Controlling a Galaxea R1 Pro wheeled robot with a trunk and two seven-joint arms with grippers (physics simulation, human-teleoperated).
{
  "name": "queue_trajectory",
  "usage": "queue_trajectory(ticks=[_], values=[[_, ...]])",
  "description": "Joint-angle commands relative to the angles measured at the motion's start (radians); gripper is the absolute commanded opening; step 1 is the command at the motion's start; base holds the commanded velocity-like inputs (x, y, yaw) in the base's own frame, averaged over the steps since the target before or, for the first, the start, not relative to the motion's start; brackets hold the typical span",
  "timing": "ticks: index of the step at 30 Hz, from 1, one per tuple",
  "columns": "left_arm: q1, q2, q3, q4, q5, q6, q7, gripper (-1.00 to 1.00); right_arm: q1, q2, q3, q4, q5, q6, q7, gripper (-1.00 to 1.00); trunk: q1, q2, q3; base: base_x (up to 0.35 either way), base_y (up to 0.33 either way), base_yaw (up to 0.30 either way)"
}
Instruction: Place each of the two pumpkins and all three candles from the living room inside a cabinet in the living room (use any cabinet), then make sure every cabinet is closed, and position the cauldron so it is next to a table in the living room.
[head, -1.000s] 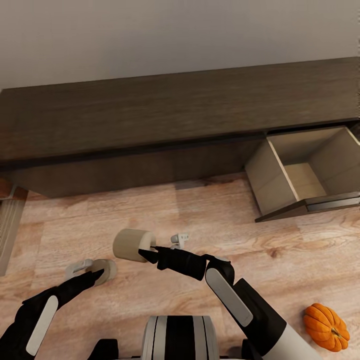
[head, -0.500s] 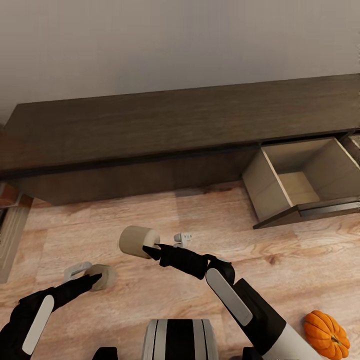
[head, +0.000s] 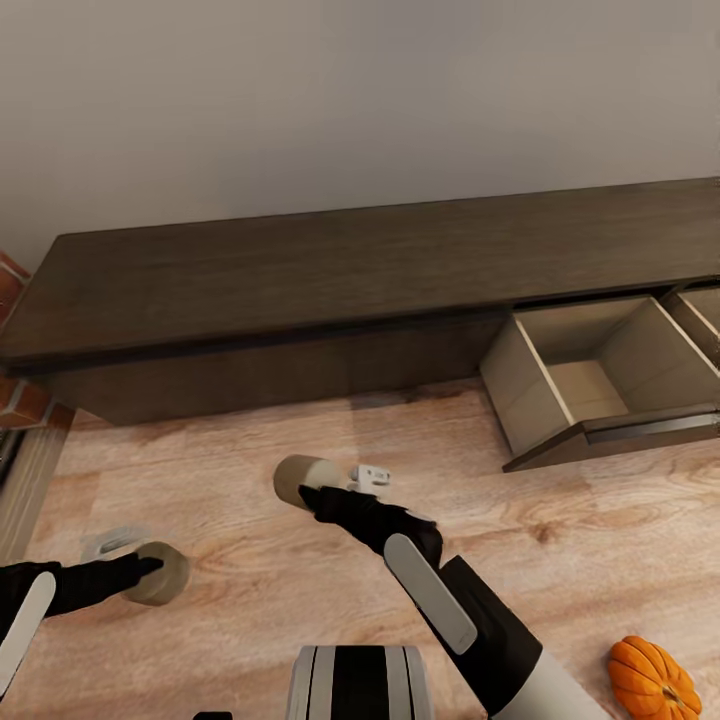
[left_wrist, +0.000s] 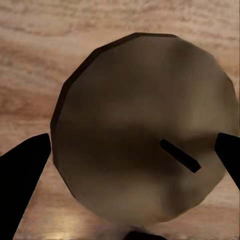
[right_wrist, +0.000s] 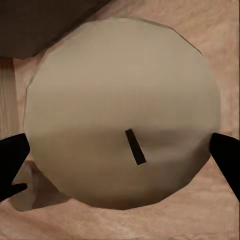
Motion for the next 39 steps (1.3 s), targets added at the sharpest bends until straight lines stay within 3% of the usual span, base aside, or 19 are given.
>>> queue_trajectory(ticks=[1, 2, 4, 25, 39], values=[[0.000, 0.015, 0.011, -0.003, -0.001, 0.018, 0.000, -1.00, 0.000, 0.024, 0.001, -0.001, -0.003, 0.011, -0.057, -1.00, 0.000, 0.000, 0.004, 0.000, 0.000, 0.000], [0.000, 0.021, 0.016, -0.004, -0.001, 0.024, 0.000, -1.00, 0.000, 0.035, 0.001, -0.002, -0.003, 0.018, -0.081, -1.00, -0.001, 0.001, 0.008, 0.000, 0.000, 0.000], [0.000, 0.044, 0.039, -0.009, -0.002, 0.046, -0.001, -1.00, 0.000, 0.080, 0.006, -0.003, -0.005, 0.077, -0.178, -1.00, -0.002, 0.001, 0.016, -0.002, 0.000, 0.000], [0.000, 0.055, 0.044, -0.053, -0.003, 0.055, -0.001, -1.00, 0.000, 0.080, 0.008, -0.006, 0.001, 0.096, -0.212, -1.00, -0.011, 0.006, 0.089, -0.277, 0.000, 0.000], [0.000, 0.070, 0.044, -0.054, 0.000, 0.055, -0.003, -1.00, 0.000, 0.080, 0.008, -0.002, 0.000, 0.098, -0.213, -1.00, -0.017, 0.009, 0.120, -0.028, 0.000, -0.022]])
